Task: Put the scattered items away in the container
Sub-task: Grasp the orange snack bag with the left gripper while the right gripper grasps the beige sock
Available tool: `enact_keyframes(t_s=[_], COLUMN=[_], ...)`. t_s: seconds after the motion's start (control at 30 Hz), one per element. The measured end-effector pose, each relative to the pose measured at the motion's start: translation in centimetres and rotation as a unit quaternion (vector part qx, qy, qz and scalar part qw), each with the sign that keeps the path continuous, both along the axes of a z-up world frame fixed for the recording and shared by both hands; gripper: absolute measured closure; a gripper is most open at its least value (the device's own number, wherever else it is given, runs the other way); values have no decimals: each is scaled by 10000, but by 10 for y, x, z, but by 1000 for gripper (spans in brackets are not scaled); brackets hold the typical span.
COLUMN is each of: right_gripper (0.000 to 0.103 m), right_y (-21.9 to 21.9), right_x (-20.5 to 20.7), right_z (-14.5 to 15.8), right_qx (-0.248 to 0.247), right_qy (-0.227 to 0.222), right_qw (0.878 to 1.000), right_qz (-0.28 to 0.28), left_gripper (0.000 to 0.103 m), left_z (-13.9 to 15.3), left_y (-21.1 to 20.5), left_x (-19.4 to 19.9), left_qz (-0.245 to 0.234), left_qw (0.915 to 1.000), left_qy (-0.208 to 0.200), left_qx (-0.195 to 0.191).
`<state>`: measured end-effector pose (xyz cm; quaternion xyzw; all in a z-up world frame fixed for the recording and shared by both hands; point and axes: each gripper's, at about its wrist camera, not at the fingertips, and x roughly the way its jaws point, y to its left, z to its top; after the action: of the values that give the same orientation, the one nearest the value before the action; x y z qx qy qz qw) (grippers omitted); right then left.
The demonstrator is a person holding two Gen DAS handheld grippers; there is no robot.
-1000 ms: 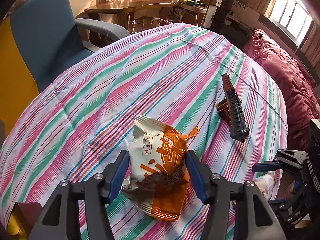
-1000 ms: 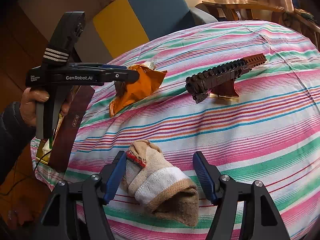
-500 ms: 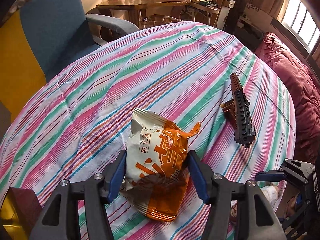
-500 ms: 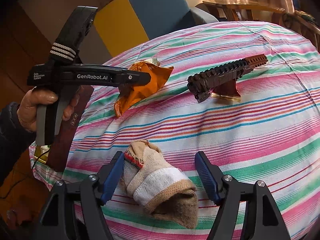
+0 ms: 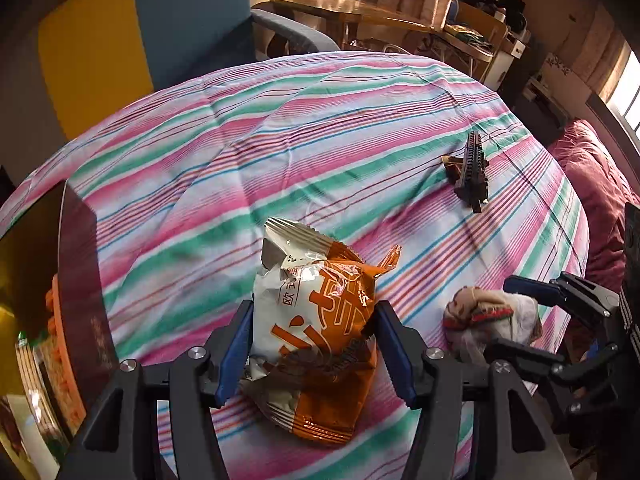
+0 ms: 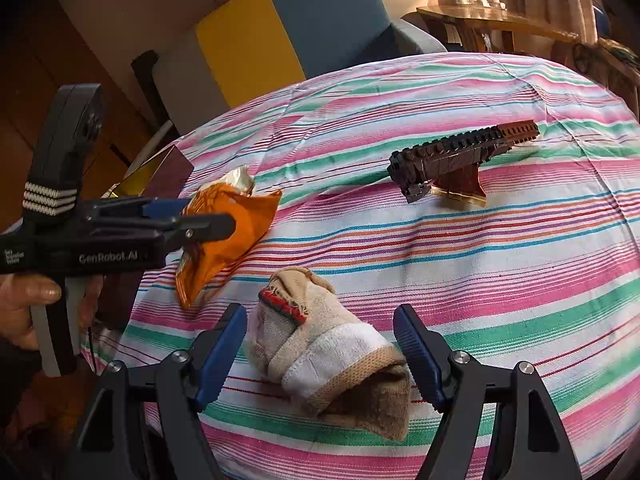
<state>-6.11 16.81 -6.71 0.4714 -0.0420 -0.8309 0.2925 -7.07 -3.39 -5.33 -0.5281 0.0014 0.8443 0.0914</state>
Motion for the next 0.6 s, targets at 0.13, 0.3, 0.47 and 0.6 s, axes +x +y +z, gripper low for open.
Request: enact_keyframes(t_s=[0.13,0.3,0.47,0.6], right_gripper=[25,25,30,37], right_y=[-5,-23,-41,-54], right_x=[11,17,16,19], right_z=[11,18,15,6], right_qx=[235,1056,1761,2243], right_qy=[330,734,889,914], right_qw=[9990,9903,9760,9624], right_qz=[188,525,921,1229], left_gripper=[43,42,42,41], left_z=[1,1,0,-1], left_y=[-10,-18,-24,-25], left_x=[36,67,74,75], left_qz=[284,476,588,592], left_qw=[9995,9985,9974,9971], left_qy=[112,231,215,242], left_qx=[58,165,361,402])
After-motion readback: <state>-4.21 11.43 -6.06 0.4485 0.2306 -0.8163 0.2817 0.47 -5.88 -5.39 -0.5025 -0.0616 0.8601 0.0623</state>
